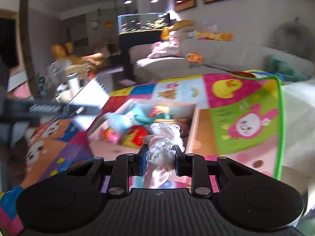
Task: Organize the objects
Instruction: 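Drop the battery holder into the box with left gripper while right gripper grasps the white lace cloth, then lower the lace cloth into the box with the right gripper and open it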
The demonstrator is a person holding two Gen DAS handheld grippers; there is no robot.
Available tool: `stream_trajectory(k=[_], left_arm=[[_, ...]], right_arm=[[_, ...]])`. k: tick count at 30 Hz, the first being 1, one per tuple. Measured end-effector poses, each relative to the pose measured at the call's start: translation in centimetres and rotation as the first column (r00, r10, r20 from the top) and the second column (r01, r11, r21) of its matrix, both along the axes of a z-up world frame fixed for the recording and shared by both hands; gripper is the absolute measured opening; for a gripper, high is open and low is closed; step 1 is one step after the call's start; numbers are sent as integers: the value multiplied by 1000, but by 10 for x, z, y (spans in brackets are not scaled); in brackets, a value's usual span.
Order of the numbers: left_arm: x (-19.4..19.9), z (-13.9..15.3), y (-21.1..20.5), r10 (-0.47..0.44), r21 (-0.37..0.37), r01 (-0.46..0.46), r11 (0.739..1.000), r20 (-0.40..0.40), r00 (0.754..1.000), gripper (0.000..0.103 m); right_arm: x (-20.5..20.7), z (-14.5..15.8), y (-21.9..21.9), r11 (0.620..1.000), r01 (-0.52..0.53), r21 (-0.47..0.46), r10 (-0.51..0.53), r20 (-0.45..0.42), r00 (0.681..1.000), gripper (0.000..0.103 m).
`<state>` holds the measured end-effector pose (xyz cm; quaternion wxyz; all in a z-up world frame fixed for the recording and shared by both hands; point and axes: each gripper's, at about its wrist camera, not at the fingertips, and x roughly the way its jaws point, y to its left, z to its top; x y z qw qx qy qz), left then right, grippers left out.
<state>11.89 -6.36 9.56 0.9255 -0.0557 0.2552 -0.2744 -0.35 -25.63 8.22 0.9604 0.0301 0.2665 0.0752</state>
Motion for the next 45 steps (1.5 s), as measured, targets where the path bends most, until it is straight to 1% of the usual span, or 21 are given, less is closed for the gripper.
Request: stream_trajectory(k=[2, 5, 7, 10, 13, 17, 21, 23, 24, 25, 27, 28, 30, 32, 33, 36, 38, 40, 42, 44, 45], left_arm=[[21, -7, -13, 30, 38, -29, 999, -21, 999, 24], [24, -11, -15, 85, 83, -84, 993, -1, 996, 24], [17, -9, 0, 99, 43, -99, 994, 12, 995, 24], [3, -8, 26, 116, -9, -116, 993, -6, 993, 24], [-11, -13, 47, 116, -28, -117, 993, -41, 992, 24], [-25, -28, 67, 105, -45, -111, 993, -115, 988, 24], [-35, -46, 87, 122, -93, -138, 986, -157, 980, 24], [-39, -58, 98, 131, -120, -150, 981, -156, 979, 24], [-39, -65, 103, 136, -137, -159, 978, -163, 977, 24], [-40, -70, 108, 138, -158, -165, 973, -170, 976, 24], [-41, -83, 117, 140, -203, -176, 963, -179, 974, 24], [-43, -87, 118, 143, -215, -182, 959, -183, 973, 24], [-41, -96, 121, 142, -242, -189, 952, -197, 970, 24], [-41, -104, 122, 134, -264, -186, 946, -203, 970, 24], [-42, -107, 121, 133, -266, -185, 946, -203, 970, 24], [-45, -106, 121, 129, -274, -175, 946, -179, 975, 24], [-48, -107, 121, 130, -277, -172, 945, -162, 978, 24], [-49, -107, 121, 131, -277, -171, 946, -157, 979, 24], [-49, -107, 120, 127, -279, -167, 946, -155, 980, 24], [-48, -108, 121, 121, -286, -163, 944, -159, 980, 24], [-48, -108, 121, 120, -290, -163, 943, -161, 980, 24]], right_arm=[[2, -3, -6, 1000, 19, 10, -19, -13, 1000, 25], [2, -8, -15, 999, 38, 18, -38, -28, 999, 25], [8, -9, -17, 998, 52, 20, -51, -32, 998, 25], [29, -1, -18, 998, 43, 55, -41, -37, 998, 25], [73, 11, -20, 994, 39, 106, -33, -57, 998, 25], [156, 12, -18, 983, 98, 156, -72, -167, 983, 25], [221, -8, -2, 985, 143, 94, -108, -308, 945, 26], [237, -20, 6, 987, 143, 75, -103, -384, 917, 29], [239, -23, 9, 988, 141, 62, -105, -402, 909, 35], [237, -21, 10, 989, 141, 51, -110, -398, 911, 47], [228, -8, 7, 988, 140, 66, -109, -350, 930, 60], [222, 1, 6, 988, 138, 72, -108, -319, 942, 60], [217, 17, 7, 989, 134, 63, -112, -266, 957, 58], [218, 25, 12, 993, 118, 30, -107, -259, 960, 37], [224, 24, 13, 993, 118, 29, -105, -281, 954, 27], [243, 3, 16, 988, 153, 17, -135, -377, 916, 26], [256, -20, 14, 983, 183, 18, -155, -454, 877, 26], [260, -32, 13, 977, 213, -3, -188, -486, 854, 27], [256, -24, 17, 977, 212, -17, -196, -460, 866, 27], [246, -6, 27, 983, 181, -20, -175, -386, 906, 28], [242, 3, 33, 988, 151, -14, -146, -346, 927, 35]])
